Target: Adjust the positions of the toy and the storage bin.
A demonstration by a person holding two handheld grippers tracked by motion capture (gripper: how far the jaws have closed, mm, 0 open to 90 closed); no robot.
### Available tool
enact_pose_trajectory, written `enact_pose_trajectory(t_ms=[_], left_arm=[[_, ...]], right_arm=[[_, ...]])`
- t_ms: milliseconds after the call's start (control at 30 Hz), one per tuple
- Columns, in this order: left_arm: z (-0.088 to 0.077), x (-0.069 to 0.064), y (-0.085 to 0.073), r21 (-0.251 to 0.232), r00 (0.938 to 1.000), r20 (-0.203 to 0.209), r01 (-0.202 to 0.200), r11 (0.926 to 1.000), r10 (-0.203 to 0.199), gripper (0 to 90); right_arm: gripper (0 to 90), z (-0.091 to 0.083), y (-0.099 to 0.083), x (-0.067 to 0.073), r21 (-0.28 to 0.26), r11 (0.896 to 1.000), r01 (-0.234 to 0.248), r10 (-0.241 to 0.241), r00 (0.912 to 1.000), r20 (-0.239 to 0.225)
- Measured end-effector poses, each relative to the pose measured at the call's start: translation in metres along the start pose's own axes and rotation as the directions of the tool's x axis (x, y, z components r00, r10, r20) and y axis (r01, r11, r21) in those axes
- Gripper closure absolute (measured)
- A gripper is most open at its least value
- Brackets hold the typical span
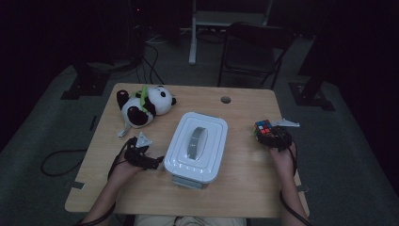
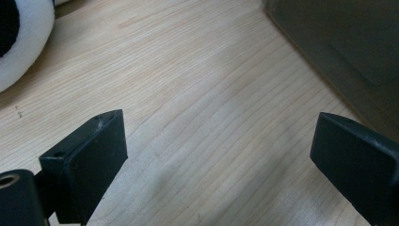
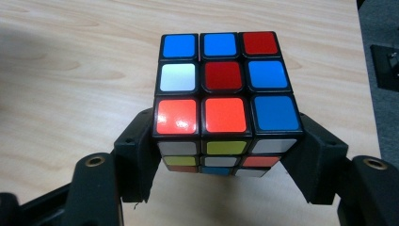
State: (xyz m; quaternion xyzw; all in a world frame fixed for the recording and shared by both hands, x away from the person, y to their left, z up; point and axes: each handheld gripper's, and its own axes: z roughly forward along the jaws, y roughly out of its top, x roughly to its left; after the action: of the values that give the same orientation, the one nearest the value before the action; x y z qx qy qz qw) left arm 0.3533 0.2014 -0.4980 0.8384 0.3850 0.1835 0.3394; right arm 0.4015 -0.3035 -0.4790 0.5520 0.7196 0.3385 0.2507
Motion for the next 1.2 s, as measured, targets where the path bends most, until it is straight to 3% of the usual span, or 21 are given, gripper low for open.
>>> enact_pose_trajectory(t_ms=[500,800,1200], left_arm=[[-0.002,0.0,-0.005,0.019,1.0,-0.002,-0.007,0.9998,0.007,5.1],[-0.005,0.002,-0.012,0.024,0.9999,-0.011,0.0,0.9997,0.0,5.1],[-0.007,0.002,-0.019,0.032,0.9998,-0.012,0.015,0.9994,-0.014,5.1]], right_arm=[[34.0,-0.043,-0.03,0.012,-0.006,1.0,0.008,-0.008,0.9998,0.018],[34.0,-0.057,-0.055,0.013,0.034,0.999,0.0,-0.001,0.9996,0.029],[34.0,-0.074,-0.079,0.014,0.049,0.998,-0.028,0.027,0.9991,0.033]])
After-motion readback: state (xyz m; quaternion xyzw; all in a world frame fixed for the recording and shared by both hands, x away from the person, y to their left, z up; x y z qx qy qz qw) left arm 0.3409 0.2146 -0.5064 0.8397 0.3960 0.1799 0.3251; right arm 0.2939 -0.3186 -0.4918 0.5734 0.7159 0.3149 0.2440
